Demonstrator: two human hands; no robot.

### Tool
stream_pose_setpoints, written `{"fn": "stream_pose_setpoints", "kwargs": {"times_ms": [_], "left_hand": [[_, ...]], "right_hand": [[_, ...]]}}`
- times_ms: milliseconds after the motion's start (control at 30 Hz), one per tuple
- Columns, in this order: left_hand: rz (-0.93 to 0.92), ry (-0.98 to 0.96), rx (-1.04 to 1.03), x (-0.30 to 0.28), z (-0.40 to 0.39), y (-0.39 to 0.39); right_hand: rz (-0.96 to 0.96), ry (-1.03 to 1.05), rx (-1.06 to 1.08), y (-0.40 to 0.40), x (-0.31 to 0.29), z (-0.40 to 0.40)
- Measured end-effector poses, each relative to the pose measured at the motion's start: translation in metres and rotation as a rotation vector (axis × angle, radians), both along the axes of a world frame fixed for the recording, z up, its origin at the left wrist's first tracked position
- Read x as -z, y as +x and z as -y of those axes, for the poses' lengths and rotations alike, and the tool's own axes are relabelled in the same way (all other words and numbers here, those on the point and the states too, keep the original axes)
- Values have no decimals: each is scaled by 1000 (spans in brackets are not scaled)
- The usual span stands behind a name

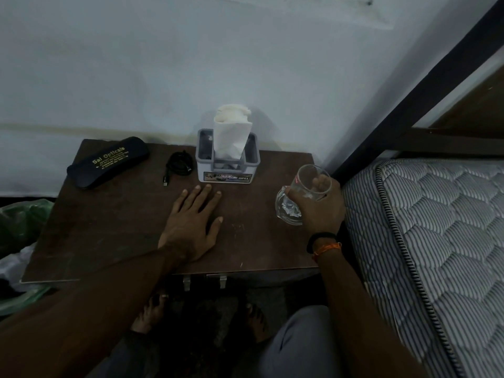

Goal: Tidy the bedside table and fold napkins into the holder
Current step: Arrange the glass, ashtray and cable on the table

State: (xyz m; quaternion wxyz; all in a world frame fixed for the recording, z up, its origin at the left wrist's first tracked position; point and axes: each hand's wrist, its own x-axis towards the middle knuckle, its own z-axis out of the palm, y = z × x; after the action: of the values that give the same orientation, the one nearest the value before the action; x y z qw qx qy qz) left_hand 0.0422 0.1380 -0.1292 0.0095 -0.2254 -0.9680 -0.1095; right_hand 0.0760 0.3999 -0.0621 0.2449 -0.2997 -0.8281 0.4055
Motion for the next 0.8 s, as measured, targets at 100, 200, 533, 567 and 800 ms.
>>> {"fn": "stream_pose_setpoints", "kwargs": {"times_ms": [100,200,533,567,800], "left_hand": [[-3,-19,-4,0,0,0],[-2,-21,-5,1,0,-1],[-9,-2,-4,4,0,-1],[-11,-3,-4,4,0,-1],[-6,-10,-5,5,0,-1]], "right_hand": [[-11,14,-14,2,1,1],[-14,0,-28,3,3,2],[126,-76,-68,19,20,2],[169,-40,-69,21,24,2],[206,5,-68,21,27,1]]}}
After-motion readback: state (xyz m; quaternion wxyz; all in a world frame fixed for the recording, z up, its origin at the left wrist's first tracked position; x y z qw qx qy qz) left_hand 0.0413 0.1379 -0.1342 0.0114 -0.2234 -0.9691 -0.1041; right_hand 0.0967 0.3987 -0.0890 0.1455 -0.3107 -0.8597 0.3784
